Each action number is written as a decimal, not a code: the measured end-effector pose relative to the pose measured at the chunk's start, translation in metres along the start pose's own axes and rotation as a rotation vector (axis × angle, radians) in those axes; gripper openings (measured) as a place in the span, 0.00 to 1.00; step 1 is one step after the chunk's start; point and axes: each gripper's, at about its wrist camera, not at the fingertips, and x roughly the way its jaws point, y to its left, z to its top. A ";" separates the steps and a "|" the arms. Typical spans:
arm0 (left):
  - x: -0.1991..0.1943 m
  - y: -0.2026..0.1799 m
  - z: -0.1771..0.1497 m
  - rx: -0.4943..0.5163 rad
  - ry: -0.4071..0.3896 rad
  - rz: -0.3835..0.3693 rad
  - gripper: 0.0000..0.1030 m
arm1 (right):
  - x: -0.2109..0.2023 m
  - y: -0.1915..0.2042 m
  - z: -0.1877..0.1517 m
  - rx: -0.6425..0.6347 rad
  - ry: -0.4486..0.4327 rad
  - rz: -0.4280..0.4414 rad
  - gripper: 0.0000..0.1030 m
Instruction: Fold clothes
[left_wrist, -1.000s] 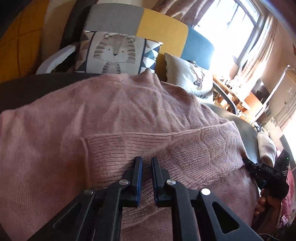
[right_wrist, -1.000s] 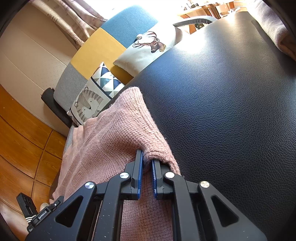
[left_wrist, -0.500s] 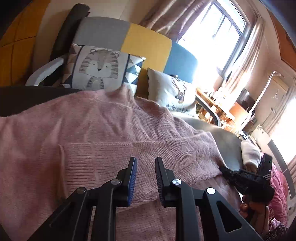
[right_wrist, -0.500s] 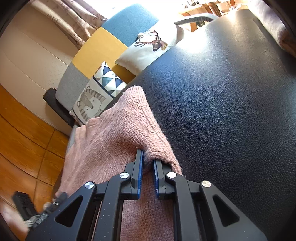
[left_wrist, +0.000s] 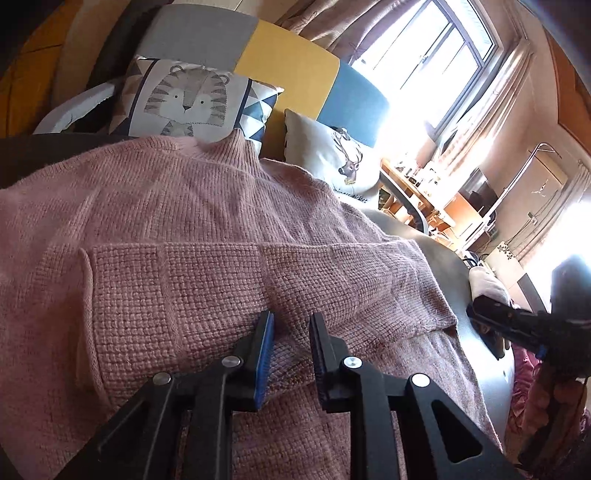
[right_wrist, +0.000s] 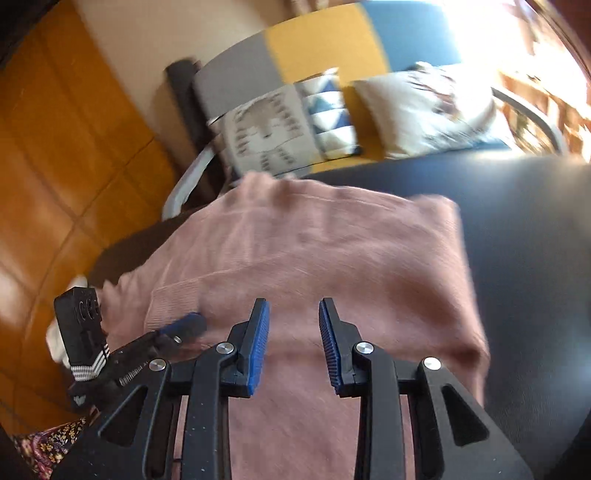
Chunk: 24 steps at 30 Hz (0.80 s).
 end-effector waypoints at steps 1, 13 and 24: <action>0.000 0.000 0.000 0.001 0.000 0.001 0.19 | 0.014 0.012 0.007 -0.035 0.030 -0.010 0.30; 0.001 0.007 -0.003 -0.012 -0.010 -0.019 0.19 | 0.096 0.049 -0.002 -0.191 0.245 -0.028 0.11; 0.002 0.007 -0.002 -0.017 -0.014 -0.028 0.19 | 0.086 0.049 0.010 -0.128 0.199 0.044 0.11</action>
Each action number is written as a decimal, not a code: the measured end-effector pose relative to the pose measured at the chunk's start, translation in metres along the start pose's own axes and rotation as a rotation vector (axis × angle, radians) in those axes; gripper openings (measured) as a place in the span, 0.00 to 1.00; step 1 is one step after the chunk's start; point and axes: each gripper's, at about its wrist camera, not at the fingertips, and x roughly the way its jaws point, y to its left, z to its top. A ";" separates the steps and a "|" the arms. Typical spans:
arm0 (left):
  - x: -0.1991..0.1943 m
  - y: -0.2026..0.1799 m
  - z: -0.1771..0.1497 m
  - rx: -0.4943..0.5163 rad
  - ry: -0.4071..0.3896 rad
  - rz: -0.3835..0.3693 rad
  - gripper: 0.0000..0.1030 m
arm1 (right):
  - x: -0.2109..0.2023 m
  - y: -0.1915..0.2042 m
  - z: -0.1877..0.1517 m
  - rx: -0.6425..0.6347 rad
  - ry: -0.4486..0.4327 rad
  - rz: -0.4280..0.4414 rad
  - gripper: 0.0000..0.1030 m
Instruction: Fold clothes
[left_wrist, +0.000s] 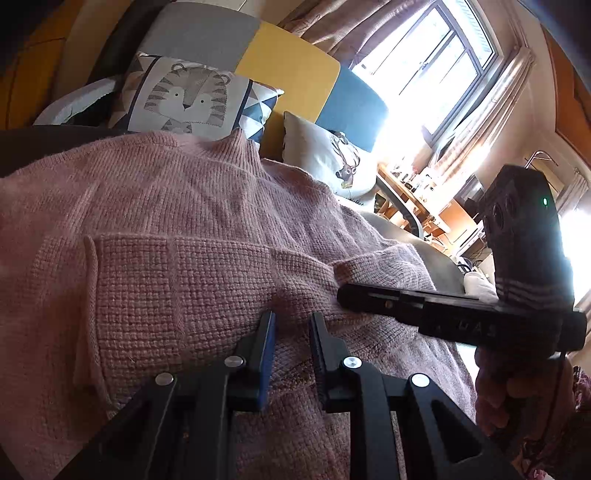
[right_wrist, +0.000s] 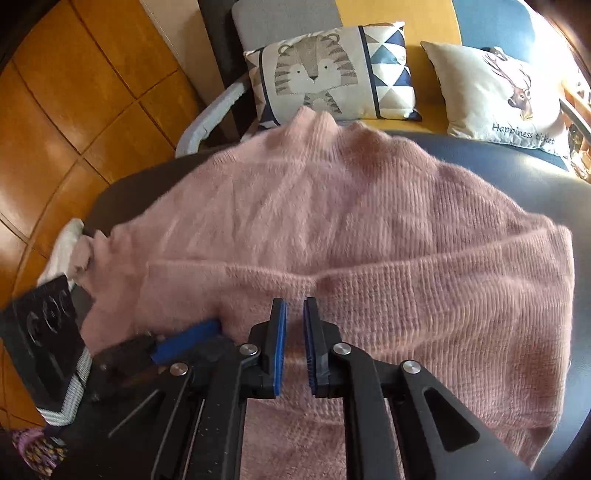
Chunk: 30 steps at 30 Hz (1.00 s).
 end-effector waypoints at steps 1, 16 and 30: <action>0.000 0.000 0.000 0.000 0.000 0.000 0.19 | 0.002 0.003 0.005 -0.012 0.013 0.006 0.12; 0.001 -0.001 -0.002 0.003 -0.005 0.002 0.19 | 0.051 0.024 0.027 -0.159 0.038 -0.189 0.00; 0.001 0.001 -0.003 -0.001 -0.011 -0.007 0.19 | 0.044 0.031 0.021 -0.294 0.118 0.038 0.50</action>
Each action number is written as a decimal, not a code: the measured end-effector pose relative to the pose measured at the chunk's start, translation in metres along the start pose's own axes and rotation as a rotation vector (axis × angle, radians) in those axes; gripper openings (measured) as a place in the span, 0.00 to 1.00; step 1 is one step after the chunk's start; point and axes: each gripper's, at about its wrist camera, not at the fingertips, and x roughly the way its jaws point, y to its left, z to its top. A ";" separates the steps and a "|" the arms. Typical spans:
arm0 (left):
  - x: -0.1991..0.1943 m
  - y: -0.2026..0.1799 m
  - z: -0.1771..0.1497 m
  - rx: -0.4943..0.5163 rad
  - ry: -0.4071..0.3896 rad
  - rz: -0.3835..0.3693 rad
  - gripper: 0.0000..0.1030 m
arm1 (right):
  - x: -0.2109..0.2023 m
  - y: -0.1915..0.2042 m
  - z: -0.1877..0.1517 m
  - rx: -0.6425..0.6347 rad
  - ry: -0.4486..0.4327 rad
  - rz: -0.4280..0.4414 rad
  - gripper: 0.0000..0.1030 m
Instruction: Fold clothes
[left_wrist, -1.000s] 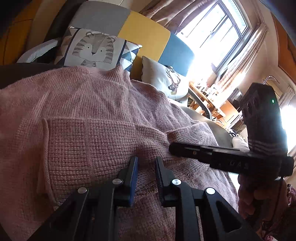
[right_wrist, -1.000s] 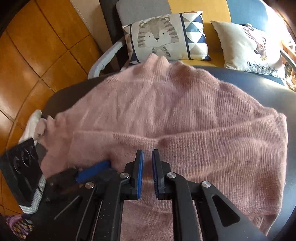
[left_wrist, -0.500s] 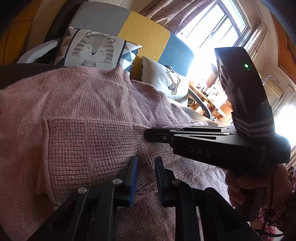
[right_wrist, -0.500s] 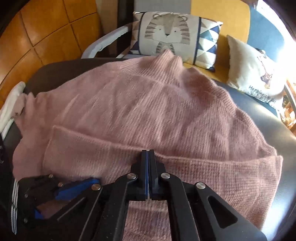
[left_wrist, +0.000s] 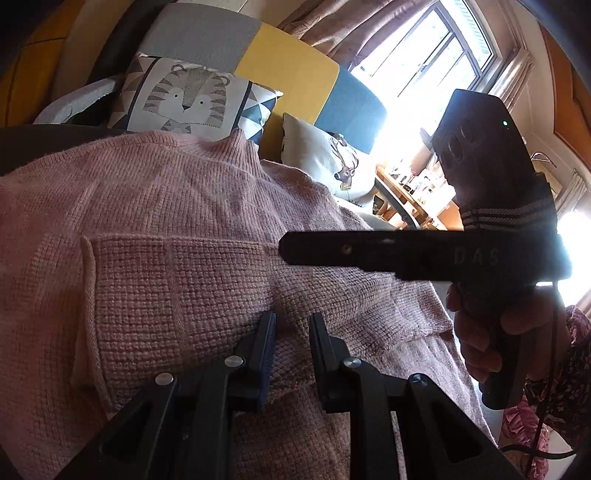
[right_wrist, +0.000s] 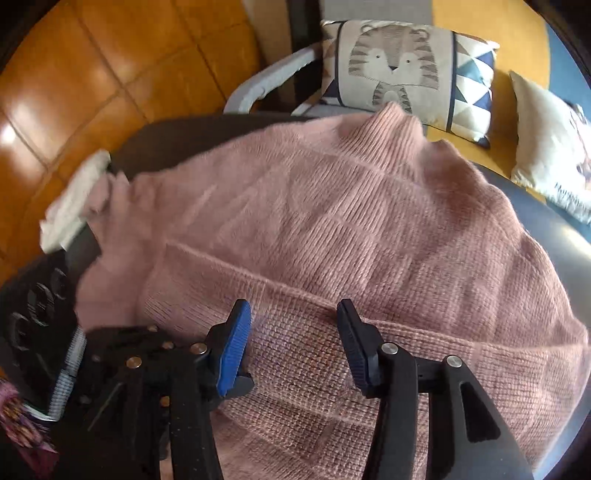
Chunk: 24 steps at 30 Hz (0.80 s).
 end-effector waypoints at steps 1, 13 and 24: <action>0.000 0.000 0.000 0.000 0.000 0.000 0.19 | 0.005 0.004 -0.002 -0.025 0.004 -0.031 0.50; -0.002 0.001 -0.001 0.000 -0.003 -0.002 0.19 | 0.004 0.021 0.003 -0.007 -0.126 -0.230 0.03; -0.002 0.003 -0.001 -0.013 -0.006 -0.014 0.19 | -0.050 -0.036 -0.037 0.361 -0.273 -0.039 0.13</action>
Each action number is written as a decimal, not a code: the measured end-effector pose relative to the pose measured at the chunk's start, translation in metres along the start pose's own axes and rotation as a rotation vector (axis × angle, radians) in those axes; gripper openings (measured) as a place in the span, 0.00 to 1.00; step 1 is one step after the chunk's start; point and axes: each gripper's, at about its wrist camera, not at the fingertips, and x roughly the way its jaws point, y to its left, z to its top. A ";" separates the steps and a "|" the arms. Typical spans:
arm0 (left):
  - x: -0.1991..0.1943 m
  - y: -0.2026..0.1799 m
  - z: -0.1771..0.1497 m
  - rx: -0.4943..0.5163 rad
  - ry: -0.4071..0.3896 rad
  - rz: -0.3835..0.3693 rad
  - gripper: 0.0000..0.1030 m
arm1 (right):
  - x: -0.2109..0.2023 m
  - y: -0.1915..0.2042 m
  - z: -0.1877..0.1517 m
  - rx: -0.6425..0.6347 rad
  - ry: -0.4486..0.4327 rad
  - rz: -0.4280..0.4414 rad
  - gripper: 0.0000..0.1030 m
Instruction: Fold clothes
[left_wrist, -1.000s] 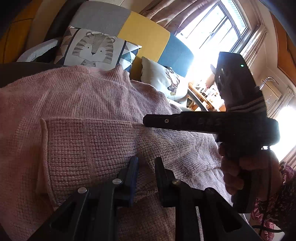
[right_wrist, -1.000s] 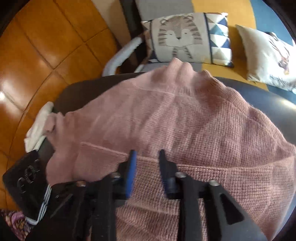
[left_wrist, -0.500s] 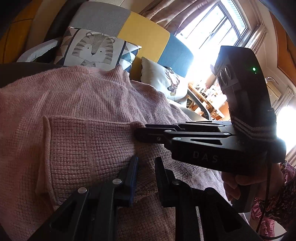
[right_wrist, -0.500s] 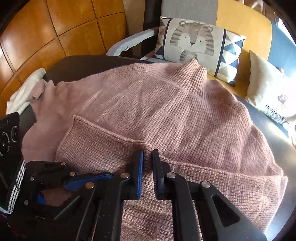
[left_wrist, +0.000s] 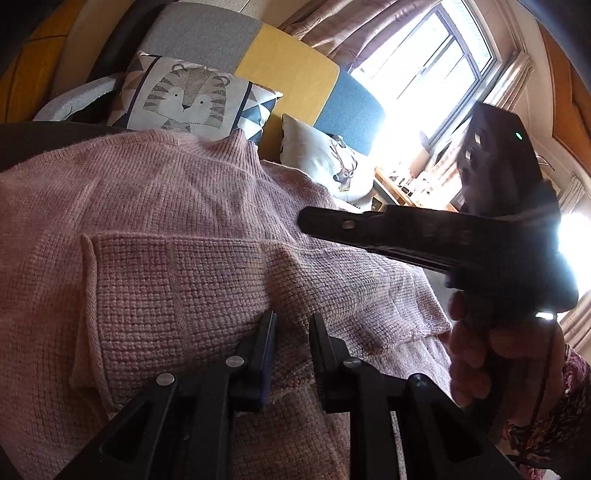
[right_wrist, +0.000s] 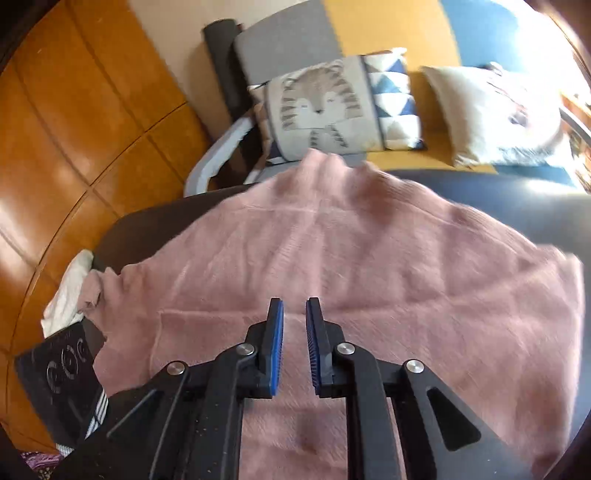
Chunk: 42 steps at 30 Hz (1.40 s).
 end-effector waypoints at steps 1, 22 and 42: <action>0.000 0.000 0.000 -0.002 0.000 -0.001 0.19 | -0.006 -0.006 -0.008 0.009 0.008 -0.020 0.13; 0.002 -0.001 0.003 -0.004 0.012 0.010 0.18 | -0.095 -0.095 -0.074 0.159 -0.178 -0.257 0.14; 0.002 -0.004 0.002 0.020 0.014 0.036 0.18 | -0.121 -0.164 -0.096 0.415 -0.197 -0.179 0.09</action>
